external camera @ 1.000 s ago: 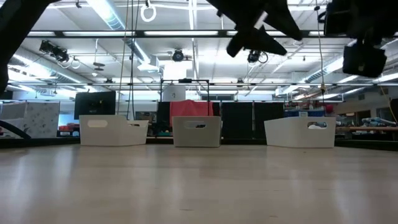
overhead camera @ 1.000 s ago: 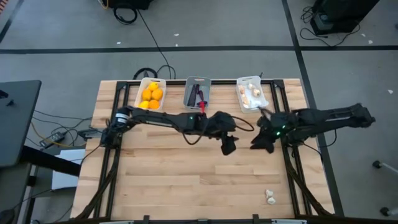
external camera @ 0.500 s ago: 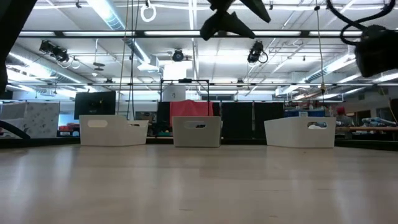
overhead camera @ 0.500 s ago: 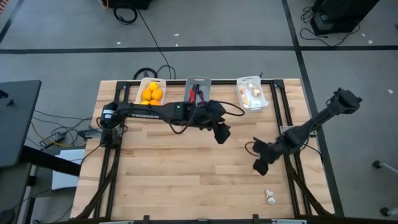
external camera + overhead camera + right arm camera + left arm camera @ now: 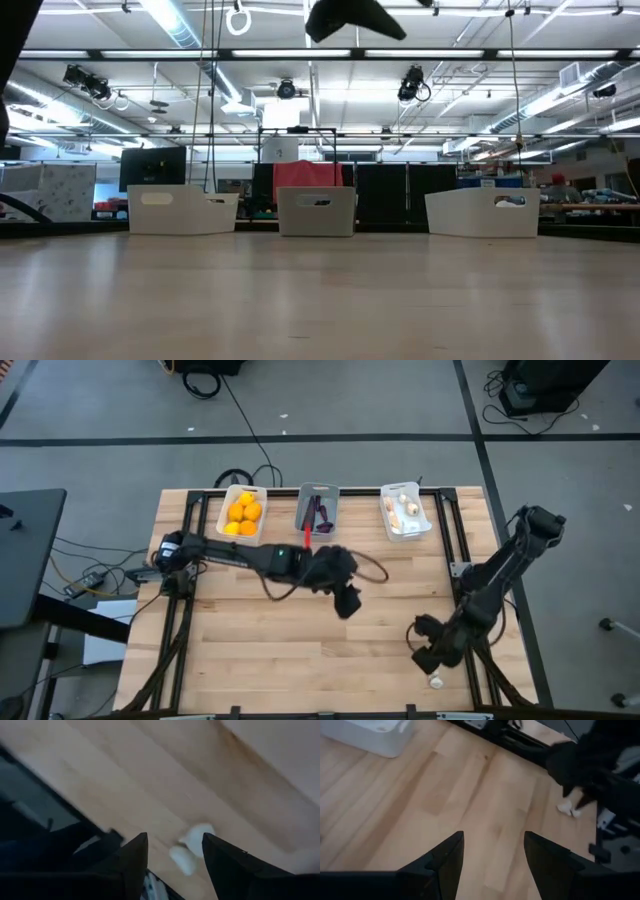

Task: Sort produce into baskets
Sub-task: Put the garlic into the right white bin

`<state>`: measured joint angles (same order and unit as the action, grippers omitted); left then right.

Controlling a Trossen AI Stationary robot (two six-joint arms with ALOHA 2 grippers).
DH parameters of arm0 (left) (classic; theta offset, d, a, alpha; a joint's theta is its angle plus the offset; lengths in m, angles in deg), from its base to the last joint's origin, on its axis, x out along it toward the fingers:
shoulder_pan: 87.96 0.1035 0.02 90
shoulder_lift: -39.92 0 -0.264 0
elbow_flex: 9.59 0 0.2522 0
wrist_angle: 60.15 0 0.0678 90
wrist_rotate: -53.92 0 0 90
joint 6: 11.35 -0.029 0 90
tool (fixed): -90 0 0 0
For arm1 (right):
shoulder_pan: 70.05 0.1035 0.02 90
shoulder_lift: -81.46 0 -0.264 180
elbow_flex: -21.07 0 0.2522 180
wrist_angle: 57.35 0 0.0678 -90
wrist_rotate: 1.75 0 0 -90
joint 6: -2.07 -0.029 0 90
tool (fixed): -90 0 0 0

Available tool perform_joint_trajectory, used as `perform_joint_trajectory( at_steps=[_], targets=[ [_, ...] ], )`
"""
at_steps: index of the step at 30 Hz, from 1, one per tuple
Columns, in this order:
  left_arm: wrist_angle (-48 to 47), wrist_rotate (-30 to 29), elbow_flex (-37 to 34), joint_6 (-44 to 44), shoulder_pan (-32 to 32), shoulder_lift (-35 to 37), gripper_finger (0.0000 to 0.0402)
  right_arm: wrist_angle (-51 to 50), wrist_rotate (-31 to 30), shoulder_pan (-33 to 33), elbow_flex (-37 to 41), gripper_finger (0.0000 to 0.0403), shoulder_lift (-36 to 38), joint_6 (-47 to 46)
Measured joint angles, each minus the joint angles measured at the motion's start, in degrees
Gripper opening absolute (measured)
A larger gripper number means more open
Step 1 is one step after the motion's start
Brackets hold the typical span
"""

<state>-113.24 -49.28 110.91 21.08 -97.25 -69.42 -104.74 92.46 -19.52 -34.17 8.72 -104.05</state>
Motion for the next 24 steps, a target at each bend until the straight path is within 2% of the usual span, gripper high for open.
perform_joint_trajectory(
  at_steps=[6,12,18,24],
  targets=[
    [0.02,-3.62,0.0,-0.4,-4.14,0.0,0.0213,3.66,5.53,4.5,-2.09,0.0197,-8.3,-8.04],
    [3.23,-8.11,0.0,-0.26,-6.79,-0.03,0.0213,2.93,1.9,5.72,-4.16,0.0197,-13.44,-9.71],
    [8.74,-9.06,-0.02,0.78,-7.84,-0.22,0.0213,-1.94,2.66,5.72,-4.41,0.0197,-15.42,-13.16],
    [7.8,-9.01,-0.04,0.7,-8.9,-0.24,0.0213,-3.04,0.06,5.65,-4.3,0.0195,-18.07,-13.95]
  ],
)
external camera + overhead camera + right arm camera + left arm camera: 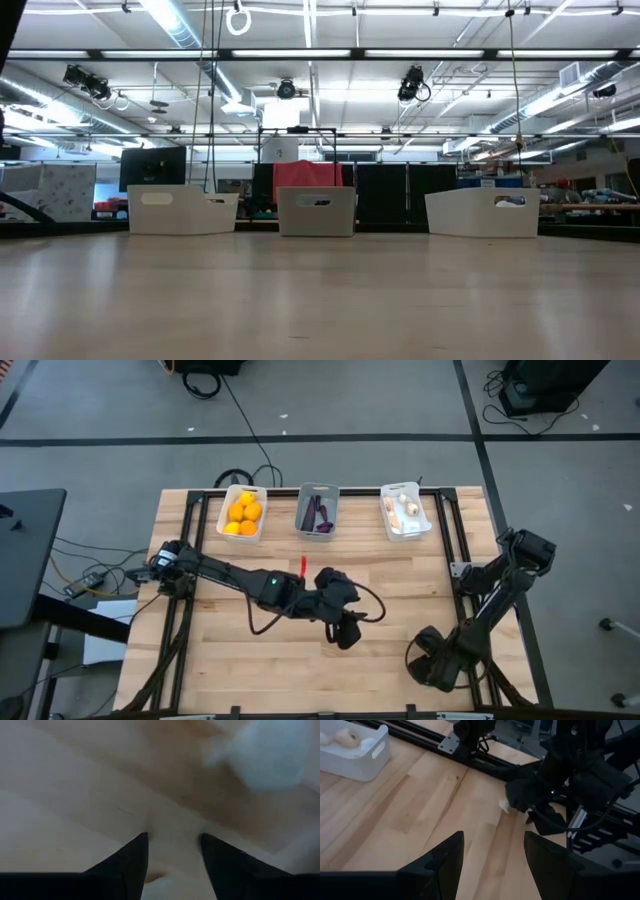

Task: Sort produce into baskets
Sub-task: Put the garlic into the right white bin

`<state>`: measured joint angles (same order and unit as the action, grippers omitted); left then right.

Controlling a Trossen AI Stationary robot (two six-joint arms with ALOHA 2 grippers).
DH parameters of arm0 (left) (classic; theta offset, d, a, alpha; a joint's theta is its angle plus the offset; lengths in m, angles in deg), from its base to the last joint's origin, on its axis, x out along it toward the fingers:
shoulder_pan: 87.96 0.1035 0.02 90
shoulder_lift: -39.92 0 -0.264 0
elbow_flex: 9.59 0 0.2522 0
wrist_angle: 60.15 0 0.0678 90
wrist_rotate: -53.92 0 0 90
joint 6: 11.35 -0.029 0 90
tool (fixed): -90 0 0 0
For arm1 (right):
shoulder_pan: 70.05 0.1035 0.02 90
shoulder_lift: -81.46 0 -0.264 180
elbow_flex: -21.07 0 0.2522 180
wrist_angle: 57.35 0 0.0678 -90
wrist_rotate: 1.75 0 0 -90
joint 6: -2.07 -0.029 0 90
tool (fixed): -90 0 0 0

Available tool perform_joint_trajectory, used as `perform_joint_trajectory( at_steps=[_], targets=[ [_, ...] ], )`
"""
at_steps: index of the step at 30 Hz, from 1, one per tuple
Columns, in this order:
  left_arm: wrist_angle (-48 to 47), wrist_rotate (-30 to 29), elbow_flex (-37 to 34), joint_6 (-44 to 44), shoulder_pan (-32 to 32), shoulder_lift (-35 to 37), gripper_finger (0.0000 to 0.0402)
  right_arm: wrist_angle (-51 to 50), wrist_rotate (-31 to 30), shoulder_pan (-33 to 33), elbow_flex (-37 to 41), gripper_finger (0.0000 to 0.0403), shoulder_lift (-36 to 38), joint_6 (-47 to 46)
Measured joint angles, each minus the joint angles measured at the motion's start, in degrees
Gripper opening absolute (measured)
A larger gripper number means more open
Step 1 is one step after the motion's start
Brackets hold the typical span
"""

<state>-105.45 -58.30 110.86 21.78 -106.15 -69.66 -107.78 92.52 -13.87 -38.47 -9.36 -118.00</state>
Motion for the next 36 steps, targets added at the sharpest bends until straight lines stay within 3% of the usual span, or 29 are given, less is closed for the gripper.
perform_joint_trajectory(
  at_steps=[4,12,18,22,26,32,36],
  targets=[
    [-0.58,-0.02,0.0,0.0,-0.86,-0.02,0.0213,-0.56,0.55,-0.11,-0.17,0.0176,-1.49,-0.07],
    [-2.61,-0.04,0.0,0.03,-2.76,-0.02,0.0213,-1.48,-0.07,-0.1,0.18,0.0088,0.23,-0.46],
    [-7.21,-0.09,0.0,0.58,-4.49,-0.02,0.0213,-10.6,-0.43,-0.15,-5.78,0.0077,2.67,0.76],
    [-8.23,-0.25,0.0,1.64,-5.82,-0.02,0.0213,-10.82,0.27,0.68,-10.67,0.0095,2.68,11.11],
    [-8.28,-2.02,0.0,1.99,-7.07,-0.02,0.0213,-10.13,-0.68,1.97,-12.28,0.0138,1.67,18.16],
    [-8.2,-3.32,-0.12,2.05,-8.18,-0.02,0.0213,-6.68,1.04,2.64,-9.38,0.022,0.04,15.32],
    [-8.49,-3.5,-1.21,3.24,-8.42,-0.04,0.0213,-1.47,5.02,2.64,-8.63,0.0244,-2.08,13.03]
  ],
)
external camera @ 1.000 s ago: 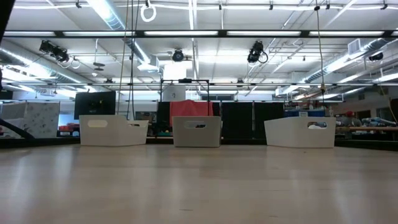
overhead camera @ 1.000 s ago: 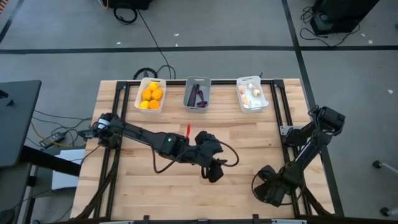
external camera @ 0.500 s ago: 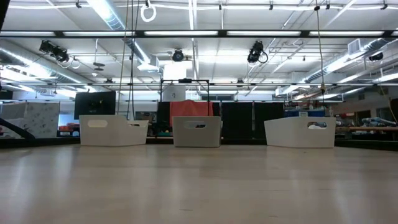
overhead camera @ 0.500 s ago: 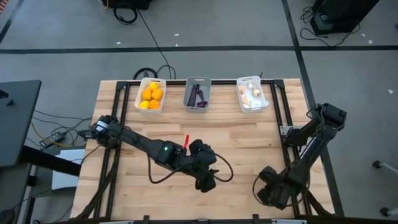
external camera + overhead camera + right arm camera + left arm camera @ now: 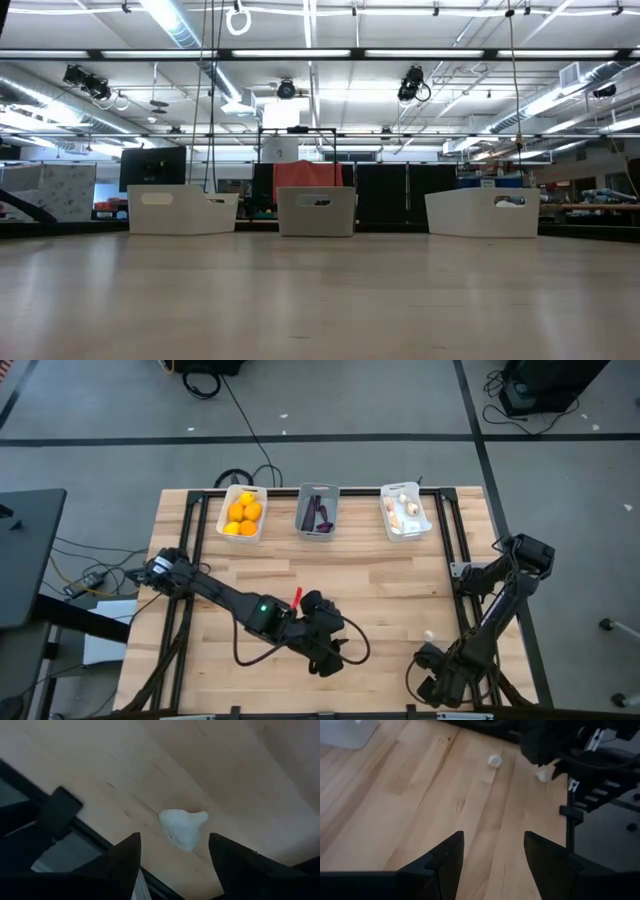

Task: Sort produce into baskets
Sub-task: Put the garlic into the right white bin

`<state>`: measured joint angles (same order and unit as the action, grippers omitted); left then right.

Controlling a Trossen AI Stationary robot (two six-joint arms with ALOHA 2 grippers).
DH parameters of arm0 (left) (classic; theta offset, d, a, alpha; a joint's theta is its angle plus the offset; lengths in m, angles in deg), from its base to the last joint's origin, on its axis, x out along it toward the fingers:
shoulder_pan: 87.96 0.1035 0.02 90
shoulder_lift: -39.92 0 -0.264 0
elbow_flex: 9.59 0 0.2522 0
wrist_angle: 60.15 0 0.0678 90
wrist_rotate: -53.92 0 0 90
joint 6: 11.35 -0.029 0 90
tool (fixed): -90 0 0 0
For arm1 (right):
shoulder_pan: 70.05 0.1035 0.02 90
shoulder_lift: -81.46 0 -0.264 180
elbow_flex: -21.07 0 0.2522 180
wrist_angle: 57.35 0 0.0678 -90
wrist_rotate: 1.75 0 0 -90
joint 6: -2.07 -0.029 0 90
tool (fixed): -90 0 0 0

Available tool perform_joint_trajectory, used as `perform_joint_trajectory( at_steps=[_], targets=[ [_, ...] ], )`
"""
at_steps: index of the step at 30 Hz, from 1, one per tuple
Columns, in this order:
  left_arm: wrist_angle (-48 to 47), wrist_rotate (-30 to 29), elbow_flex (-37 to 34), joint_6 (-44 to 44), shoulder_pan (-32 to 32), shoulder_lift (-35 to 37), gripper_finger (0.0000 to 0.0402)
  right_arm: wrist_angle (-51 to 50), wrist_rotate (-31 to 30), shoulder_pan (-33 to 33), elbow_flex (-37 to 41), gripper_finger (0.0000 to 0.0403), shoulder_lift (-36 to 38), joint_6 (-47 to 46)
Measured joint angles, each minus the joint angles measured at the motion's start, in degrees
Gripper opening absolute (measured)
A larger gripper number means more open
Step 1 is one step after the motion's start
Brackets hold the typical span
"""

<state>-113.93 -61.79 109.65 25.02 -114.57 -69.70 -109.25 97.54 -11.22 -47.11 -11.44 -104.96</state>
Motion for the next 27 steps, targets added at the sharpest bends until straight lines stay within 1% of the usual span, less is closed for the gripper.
perform_joint_trajectory(
  at_steps=[3,5,7,10,14,20,22,24,27],
  targets=[
    [0.39,0.02,-1.03,1.13,-0.5,-0.02,0.0213,0.18,0.98,0.02,0.02,0.0243,-1.61,-2.11],
    [0.39,0.03,-1.9,1.91,-0.79,-0.02,0.0213,0.03,0.38,0.06,0.02,0.0238,-2.54,-2.82],
    [0.68,0.09,-2.82,2.86,-1.15,-0.02,0.0213,-0.08,-0.53,0.04,0.04,0.023,-3.41,-3.0],
    [1.97,0.32,-3.81,3.33,-1.61,-0.02,0.0213,0.1,-0.04,-0.37,0.04,0.0208,-4.1,-3.8],
    [3.08,0.51,-4.46,3.34,-2.11,-0.02,0.0213,0.64,3.17,-0.5,0.04,0.0153,-4.6,-3.84],
    [3.36,0.66,-4.47,2.09,-1.56,-0.02,0.0213,0.88,5.34,-0.54,0.02,0.0042,-4.57,-3.82],
    [3.35,1.36,-4.47,1.27,-0.86,-0.02,0.0213,1.1,3.8,-0.96,0.02,0.0021,-4.18,-3.48],
    [3.33,2.57,-4.47,0.24,0.05,-0.02,0.0213,1.13,0.5,-1.91,0.02,0.002,-3.26,-1.97],
    [2.86,2.8,-4.47,-1.0,1.56,-0.02,0.0213,-0.31,-5.36,-4.85,0.02,0.0021,-1.34,2.46]
  ],
)
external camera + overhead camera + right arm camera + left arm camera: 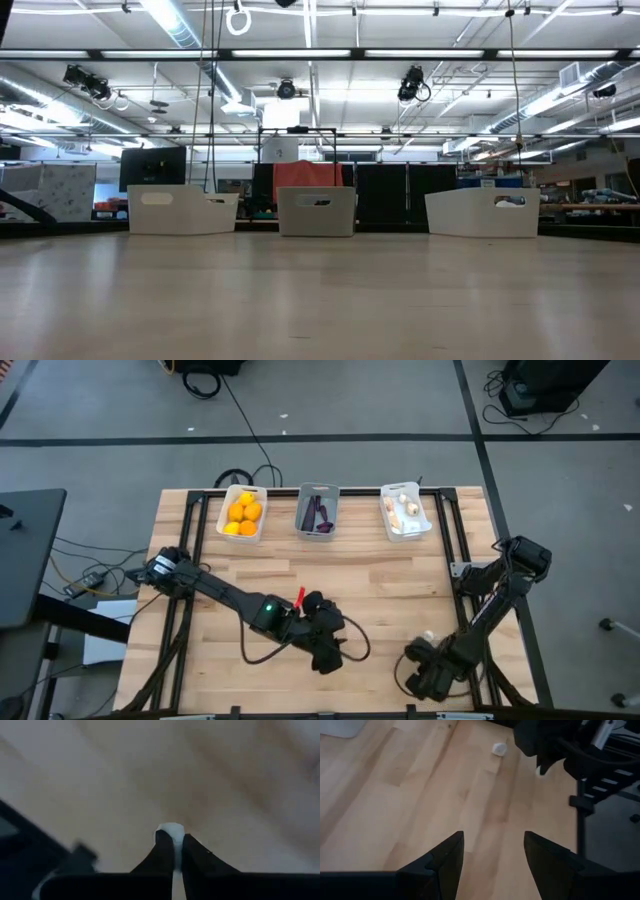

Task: Sort produce into baskets
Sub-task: Put the garlic into the right white bin

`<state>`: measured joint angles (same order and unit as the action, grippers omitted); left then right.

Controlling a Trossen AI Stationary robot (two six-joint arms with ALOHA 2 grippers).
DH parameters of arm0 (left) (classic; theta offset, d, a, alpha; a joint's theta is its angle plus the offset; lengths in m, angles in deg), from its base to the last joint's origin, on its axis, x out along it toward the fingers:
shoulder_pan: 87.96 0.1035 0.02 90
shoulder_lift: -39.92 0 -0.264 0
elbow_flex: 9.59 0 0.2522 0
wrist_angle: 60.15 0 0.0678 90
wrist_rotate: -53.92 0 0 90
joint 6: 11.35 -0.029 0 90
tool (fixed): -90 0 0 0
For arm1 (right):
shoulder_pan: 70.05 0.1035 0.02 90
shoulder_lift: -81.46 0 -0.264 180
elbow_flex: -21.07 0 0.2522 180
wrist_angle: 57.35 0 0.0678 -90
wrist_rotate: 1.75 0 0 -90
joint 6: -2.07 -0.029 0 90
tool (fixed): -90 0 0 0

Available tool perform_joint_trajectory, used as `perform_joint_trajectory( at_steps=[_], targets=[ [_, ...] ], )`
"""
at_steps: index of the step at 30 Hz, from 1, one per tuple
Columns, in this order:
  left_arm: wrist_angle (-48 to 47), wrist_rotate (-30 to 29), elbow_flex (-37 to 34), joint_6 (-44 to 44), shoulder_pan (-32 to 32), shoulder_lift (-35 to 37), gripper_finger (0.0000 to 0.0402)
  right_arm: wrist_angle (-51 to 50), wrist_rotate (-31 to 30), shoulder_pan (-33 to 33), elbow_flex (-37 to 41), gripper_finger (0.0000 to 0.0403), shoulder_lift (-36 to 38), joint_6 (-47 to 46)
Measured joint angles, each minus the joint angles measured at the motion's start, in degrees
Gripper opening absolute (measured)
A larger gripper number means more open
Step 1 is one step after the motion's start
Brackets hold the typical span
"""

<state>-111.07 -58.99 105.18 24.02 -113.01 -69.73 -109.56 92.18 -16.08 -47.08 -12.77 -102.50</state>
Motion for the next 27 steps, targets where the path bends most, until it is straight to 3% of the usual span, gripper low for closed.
perform_joint_trajectory(
  at_steps=[6,15,21,27],
  targets=[
    [-0.51,1.22,0.0,-3.9,3.46,0.0,0.0213,-11.81,-9.18,-11.73,-0.02,0.0021,5.81,13.2],
    [-0.45,10.2,0.0,-11.09,12.77,0.0,0.0213,-24.4,-21.15,-38.47,-0.02,0.0038,18.13,40.4],
    [0.43,12.12,0.0,-13.24,18.92,0.0,0.0213,-24.0,-22.56,-59.34,-0.02,0.0037,23.54,61.36],
    [2.63,12.18,0.0,-17.36,24.23,0.0,0.0213,-19.12,-21.96,-76.19,-0.02,0.0042,23.19,78.44]
  ],
)
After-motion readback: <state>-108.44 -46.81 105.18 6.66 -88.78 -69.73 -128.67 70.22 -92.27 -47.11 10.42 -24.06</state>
